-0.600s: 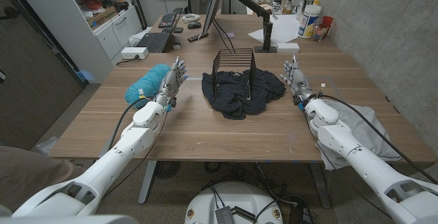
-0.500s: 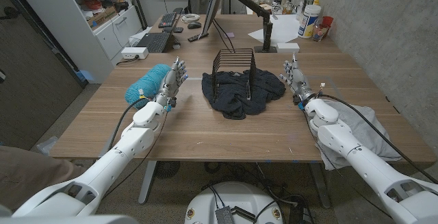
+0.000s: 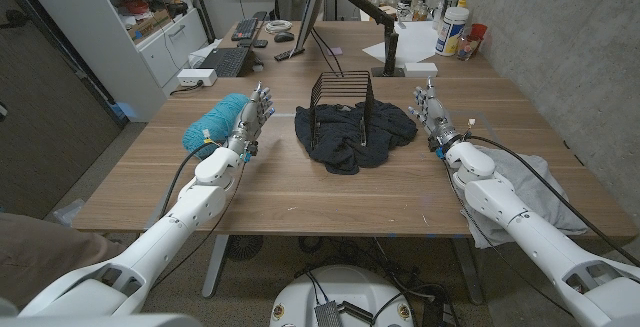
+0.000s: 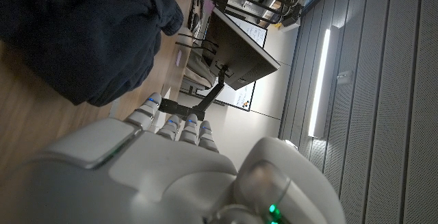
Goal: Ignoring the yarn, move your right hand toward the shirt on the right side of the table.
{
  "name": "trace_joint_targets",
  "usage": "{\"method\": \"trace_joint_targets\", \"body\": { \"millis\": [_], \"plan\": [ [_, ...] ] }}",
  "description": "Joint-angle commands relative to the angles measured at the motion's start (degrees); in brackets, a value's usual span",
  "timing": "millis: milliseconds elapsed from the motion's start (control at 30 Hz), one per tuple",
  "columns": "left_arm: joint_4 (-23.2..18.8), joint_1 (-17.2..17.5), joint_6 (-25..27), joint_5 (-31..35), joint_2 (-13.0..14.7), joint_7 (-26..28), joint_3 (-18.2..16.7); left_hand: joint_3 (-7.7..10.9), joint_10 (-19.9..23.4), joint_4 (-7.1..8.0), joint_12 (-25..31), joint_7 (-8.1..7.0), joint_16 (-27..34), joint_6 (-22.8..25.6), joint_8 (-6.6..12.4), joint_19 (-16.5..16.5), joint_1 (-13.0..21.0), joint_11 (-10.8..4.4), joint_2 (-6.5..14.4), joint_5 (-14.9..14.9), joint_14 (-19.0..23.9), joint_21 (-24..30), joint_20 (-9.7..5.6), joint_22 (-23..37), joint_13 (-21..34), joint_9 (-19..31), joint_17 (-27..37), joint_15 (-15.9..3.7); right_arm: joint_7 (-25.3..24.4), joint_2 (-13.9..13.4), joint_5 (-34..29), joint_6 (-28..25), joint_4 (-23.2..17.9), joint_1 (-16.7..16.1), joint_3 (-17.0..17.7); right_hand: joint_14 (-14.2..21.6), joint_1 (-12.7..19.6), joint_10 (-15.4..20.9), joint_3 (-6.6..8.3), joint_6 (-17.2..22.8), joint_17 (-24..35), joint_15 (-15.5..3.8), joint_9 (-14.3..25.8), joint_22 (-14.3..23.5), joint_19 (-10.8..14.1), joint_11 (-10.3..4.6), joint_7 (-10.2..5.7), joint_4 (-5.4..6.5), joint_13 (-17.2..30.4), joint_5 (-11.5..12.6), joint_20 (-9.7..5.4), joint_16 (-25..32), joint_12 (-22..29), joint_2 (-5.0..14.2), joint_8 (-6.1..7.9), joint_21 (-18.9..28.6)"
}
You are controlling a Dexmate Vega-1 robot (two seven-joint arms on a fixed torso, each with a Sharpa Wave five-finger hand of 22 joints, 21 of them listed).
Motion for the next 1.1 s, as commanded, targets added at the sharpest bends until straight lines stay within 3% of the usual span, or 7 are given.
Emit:
{"method": "trace_joint_targets", "body": {
  "millis": [33,433,1100],
  "plan": [
    [-0.2,0.3,-0.3,0.0,0.1,0.0,0.0,0.36,0.0,-0.01,0.2,-0.30,0.2,0.1,0.34,0.0,0.5,-0.55,0.2,0.3,-0.6,0.3,0.44,0.1,0.2,0.1,0.2,-0.02,0.2,-0.6,-0.9,1.1,-0.6,-0.3,-0.1,-0.6,0.6,-0.8,-0.27,-0.7,0.3,-0.06,0.2,0.2,-0.1,-0.08,0.06,-0.02,0.2,0.1,0.17,0.2,0.2,0.05,0.28,0.3],
    [-1.4,0.9,-0.5,0.2,0.4,-0.1,0.1,0.33,0.0,-0.06,0.2,-0.37,0.2,0.2,0.33,0.0,0.5,-0.42,0.2,0.3,-0.6,0.3,0.42,0.1,0.2,0.1,0.2,0.00,-1.6,-2.5,-3.8,1.8,-3.0,-1.9,-0.1,-1.2,1.0,-1.5,-0.07,-1.1,0.2,-0.26,0.1,0.2,-0.6,-0.25,-0.06,-0.27,0.1,0.0,-0.06,0.0,-0.1,0.18,0.12,0.1],
    [-2.6,1.0,-0.8,1.0,0.4,0.1,0.6,0.28,-0.2,-0.11,0.1,-0.35,0.2,0.3,0.33,0.0,0.5,-0.33,0.3,0.3,-0.6,0.3,0.40,0.1,0.2,0.1,0.2,0.00,-4.8,-5.5,-12.0,3.6,-3.0,-2.0,-1.5,-2.5,1.4,-2.2,0.12,-1.4,0.2,-0.70,0.1,0.2,-1.7,-0.79,-0.37,-0.51,0.1,-0.1,-0.39,-0.4,-0.2,0.35,0.06,-0.1]
  ]
}}
